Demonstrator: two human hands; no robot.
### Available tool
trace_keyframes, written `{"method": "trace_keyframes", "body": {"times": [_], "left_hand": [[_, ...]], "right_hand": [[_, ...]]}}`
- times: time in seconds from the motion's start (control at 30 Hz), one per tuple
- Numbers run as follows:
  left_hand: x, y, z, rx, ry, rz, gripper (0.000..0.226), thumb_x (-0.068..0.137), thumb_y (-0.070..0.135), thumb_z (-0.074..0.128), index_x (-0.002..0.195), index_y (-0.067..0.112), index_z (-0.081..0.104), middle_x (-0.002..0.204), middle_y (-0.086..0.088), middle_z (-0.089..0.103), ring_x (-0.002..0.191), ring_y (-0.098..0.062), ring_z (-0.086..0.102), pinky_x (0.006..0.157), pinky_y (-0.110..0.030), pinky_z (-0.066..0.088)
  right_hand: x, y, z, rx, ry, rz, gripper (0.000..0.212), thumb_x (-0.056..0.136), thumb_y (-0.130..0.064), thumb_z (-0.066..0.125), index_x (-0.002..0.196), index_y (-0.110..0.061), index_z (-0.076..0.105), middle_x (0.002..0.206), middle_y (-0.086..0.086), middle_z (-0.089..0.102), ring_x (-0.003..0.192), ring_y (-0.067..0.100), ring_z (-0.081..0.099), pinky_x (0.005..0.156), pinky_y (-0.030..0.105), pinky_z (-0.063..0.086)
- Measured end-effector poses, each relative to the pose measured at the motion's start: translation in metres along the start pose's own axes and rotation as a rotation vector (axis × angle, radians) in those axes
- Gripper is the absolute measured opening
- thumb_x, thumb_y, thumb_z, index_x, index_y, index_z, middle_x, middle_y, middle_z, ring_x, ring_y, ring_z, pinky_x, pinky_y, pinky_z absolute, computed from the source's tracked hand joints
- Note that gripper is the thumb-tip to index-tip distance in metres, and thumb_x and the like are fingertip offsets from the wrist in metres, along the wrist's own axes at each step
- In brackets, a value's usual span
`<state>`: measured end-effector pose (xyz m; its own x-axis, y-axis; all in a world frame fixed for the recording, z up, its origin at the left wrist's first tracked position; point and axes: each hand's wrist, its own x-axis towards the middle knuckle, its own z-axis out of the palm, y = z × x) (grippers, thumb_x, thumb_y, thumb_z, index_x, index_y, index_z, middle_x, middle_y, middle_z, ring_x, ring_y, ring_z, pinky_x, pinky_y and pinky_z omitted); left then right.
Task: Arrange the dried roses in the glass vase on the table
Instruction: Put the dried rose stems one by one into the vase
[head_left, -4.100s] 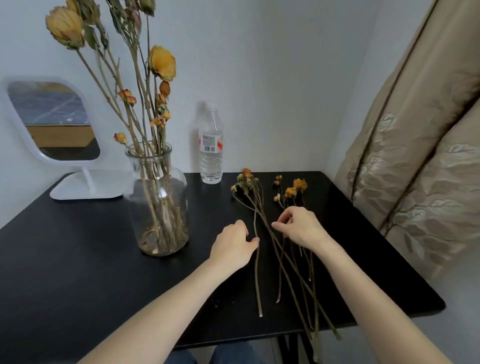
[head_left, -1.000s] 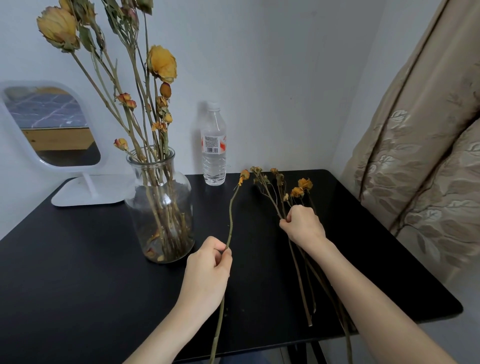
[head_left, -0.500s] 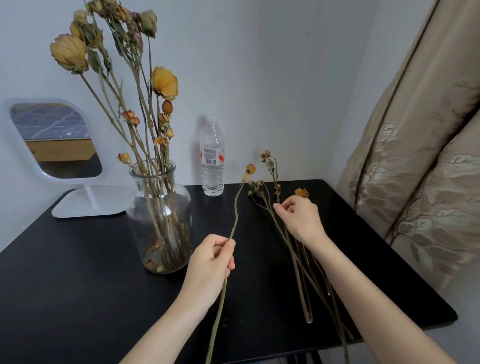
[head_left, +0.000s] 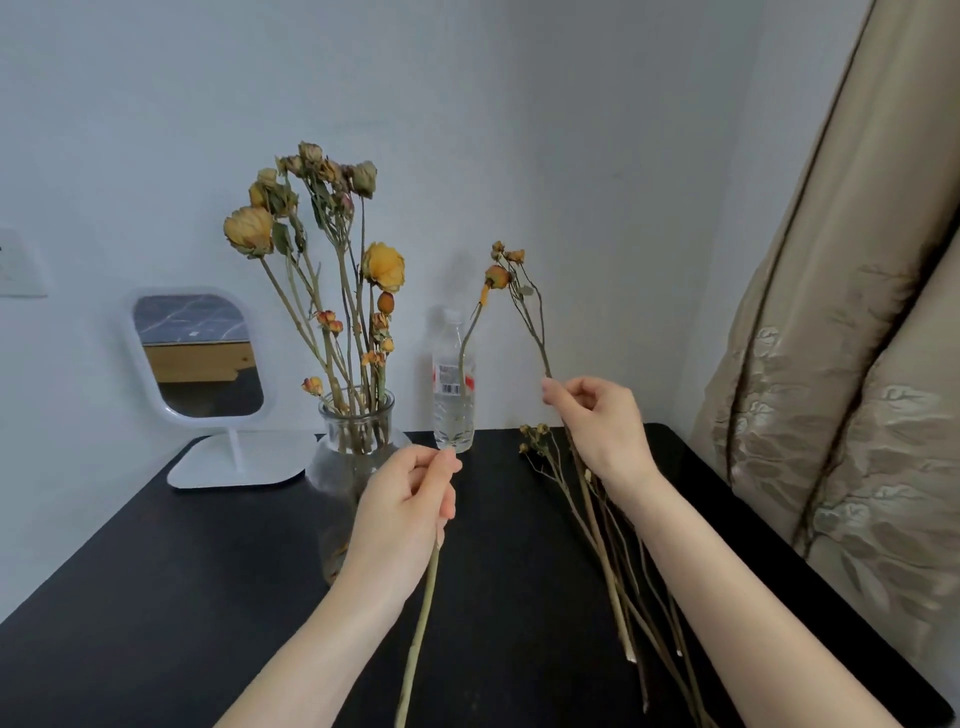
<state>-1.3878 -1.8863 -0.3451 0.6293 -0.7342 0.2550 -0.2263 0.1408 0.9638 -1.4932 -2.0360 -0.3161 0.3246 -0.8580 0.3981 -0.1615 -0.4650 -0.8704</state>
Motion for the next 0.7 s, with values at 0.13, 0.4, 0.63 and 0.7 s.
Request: {"method": "trace_keyframes", "body": {"times": [0.13, 0.4, 0.63, 0.7], "left_hand": [[0.013, 0.028, -0.019, 0.011, 0.105, 0.045, 0.019, 0.092, 0.031, 0.048, 0.089, 0.017, 0.061, 0.054, 0.007, 0.05, 0.045, -0.003, 0.045, 0.044, -0.014, 0.035], [0.038, 0.078, -0.061, -0.263, 0.068, -0.029, 0.017, 0.093, 0.022, 0.052, 0.092, 0.011, 0.064, 0.061, 0.004, 0.063, 0.035, -0.002, 0.034, 0.031, -0.013, 0.027], [0.053, 0.091, -0.093, -0.262, 0.097, 0.019, 0.013, 0.091, 0.022, 0.055, 0.089, 0.015, 0.066, 0.062, 0.007, 0.065, 0.037, -0.001, 0.04, 0.032, -0.011, 0.03], [0.062, 0.097, -0.098, -0.324, 0.122, 0.06, 0.012, 0.091, 0.02, 0.055, 0.089, 0.014, 0.065, 0.067, 0.003, 0.064, 0.04, -0.001, 0.039, 0.033, -0.011, 0.031]], "right_hand": [[0.004, -0.026, 0.006, 0.113, -0.026, -0.039, 0.022, 0.09, -0.034, 0.057, 0.075, -0.021, 0.066, 0.069, -0.009, 0.063, 0.067, 0.001, 0.056, 0.063, 0.013, 0.038], [0.021, -0.084, 0.022, 0.293, -0.046, -0.088, 0.027, 0.093, -0.029, 0.053, 0.07, -0.02, 0.063, 0.046, -0.014, 0.044, 0.048, 0.006, 0.037, 0.052, 0.017, 0.033], [0.034, -0.121, 0.03, 0.298, -0.029, -0.175, 0.03, 0.096, -0.024, 0.048, 0.068, -0.02, 0.058, 0.057, -0.002, 0.043, 0.052, 0.01, 0.037, 0.051, 0.019, 0.031], [0.036, -0.124, 0.034, 0.291, -0.027, -0.19, 0.031, 0.097, -0.025, 0.047, 0.068, -0.02, 0.058, 0.056, -0.003, 0.043, 0.05, 0.01, 0.038, 0.049, 0.017, 0.032]]}}
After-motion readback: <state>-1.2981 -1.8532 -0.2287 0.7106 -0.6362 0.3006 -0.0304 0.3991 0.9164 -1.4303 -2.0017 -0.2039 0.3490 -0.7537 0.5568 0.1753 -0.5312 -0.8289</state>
